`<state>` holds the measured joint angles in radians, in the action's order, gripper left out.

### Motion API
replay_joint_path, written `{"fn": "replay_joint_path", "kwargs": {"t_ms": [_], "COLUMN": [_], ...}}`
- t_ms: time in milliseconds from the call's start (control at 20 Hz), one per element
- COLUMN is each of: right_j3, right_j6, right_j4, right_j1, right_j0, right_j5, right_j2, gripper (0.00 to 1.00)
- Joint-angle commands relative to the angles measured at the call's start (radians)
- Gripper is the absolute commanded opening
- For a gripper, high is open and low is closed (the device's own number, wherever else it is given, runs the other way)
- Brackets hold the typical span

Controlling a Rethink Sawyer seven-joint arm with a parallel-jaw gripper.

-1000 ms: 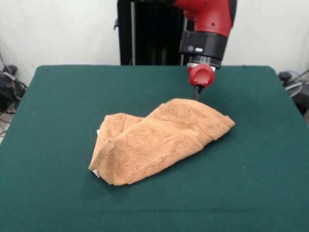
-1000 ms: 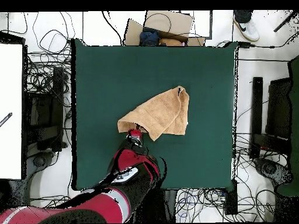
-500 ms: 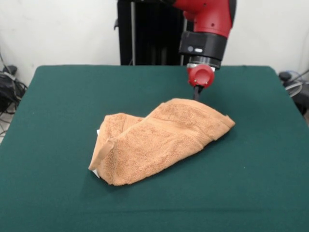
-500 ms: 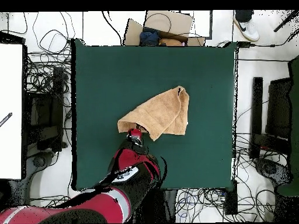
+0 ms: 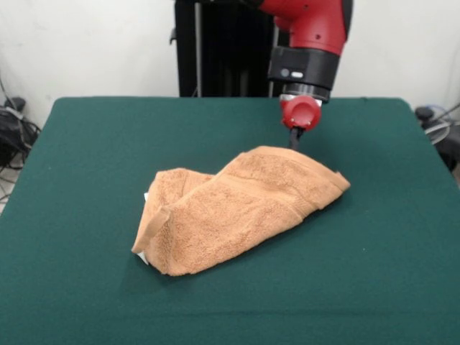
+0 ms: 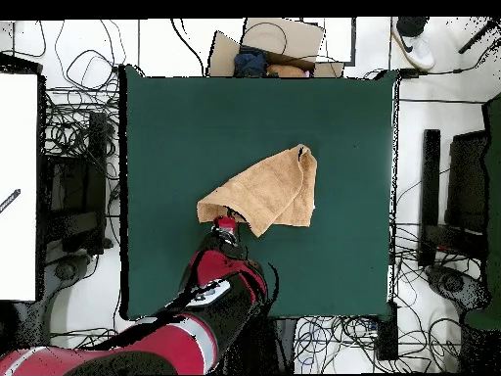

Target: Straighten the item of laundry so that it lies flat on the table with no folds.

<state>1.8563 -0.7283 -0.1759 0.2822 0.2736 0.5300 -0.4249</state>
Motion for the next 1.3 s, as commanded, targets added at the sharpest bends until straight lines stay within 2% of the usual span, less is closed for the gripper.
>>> {"fn": "replay_joint_path", "kwargs": {"t_ms": [50,250,800,1300], "right_j3": [-0.053,-0.049,-0.074,-0.085], "right_j6": [-0.211,-0.213,-0.216,-0.203], "right_j4": [0.025,0.023,0.021,-0.012], "right_j1": [0.011,0.021,-0.028,-0.003], "right_j0": [0.029,0.03,0.017,-0.01], "right_j5": [-0.094,-0.105,-0.059,-0.095], "right_j2": [0.09,0.091,0.088,0.102], "gripper": [1.0,1.0,1.0,1.0]}}
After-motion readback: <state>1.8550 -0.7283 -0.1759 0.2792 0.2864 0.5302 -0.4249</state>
